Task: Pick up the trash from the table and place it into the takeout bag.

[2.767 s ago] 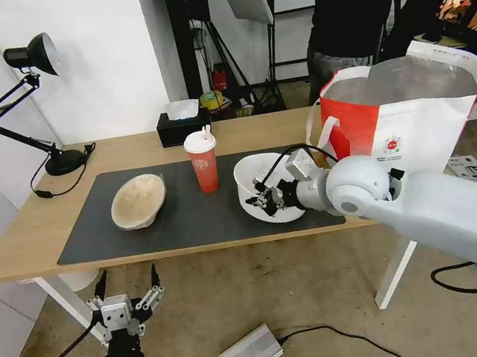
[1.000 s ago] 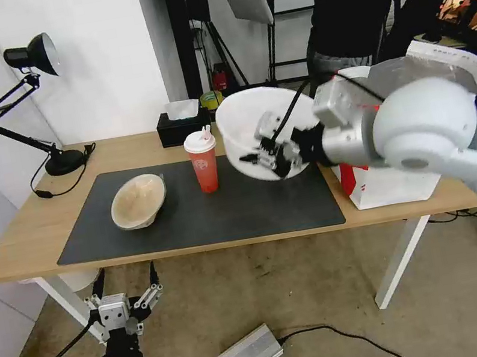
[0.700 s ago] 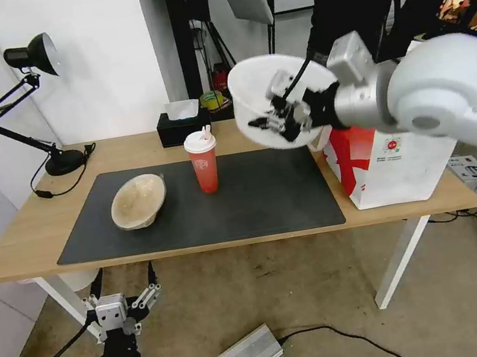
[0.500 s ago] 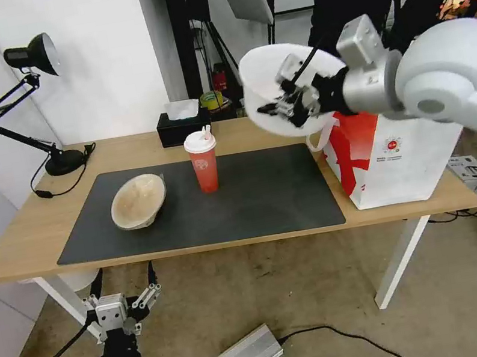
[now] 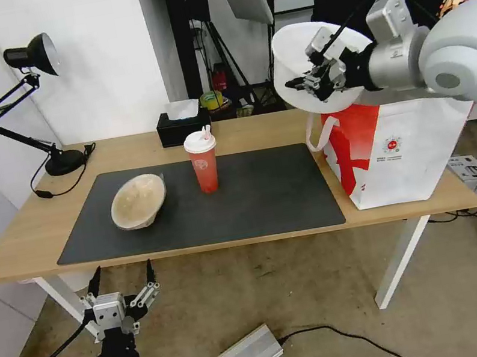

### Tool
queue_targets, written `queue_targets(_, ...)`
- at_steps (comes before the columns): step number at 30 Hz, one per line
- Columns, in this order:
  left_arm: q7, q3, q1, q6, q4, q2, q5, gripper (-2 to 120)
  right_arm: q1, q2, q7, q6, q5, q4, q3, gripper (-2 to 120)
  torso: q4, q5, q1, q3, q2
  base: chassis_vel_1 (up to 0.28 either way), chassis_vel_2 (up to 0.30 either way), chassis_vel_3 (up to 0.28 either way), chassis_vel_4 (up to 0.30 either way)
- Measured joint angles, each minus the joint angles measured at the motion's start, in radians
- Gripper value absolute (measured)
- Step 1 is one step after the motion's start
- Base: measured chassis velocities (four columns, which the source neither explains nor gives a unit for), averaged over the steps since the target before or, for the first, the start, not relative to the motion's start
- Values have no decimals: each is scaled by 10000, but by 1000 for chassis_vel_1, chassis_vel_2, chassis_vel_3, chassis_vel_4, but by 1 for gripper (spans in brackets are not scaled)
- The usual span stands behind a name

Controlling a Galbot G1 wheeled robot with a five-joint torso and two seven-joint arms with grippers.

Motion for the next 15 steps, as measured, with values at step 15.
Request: queue_targets(15,6,-9,47,10,-61,87,0,100,-5,-126,-486,7,-751,-789,193,0,1,-2,0,0,1,0,0,0,0)
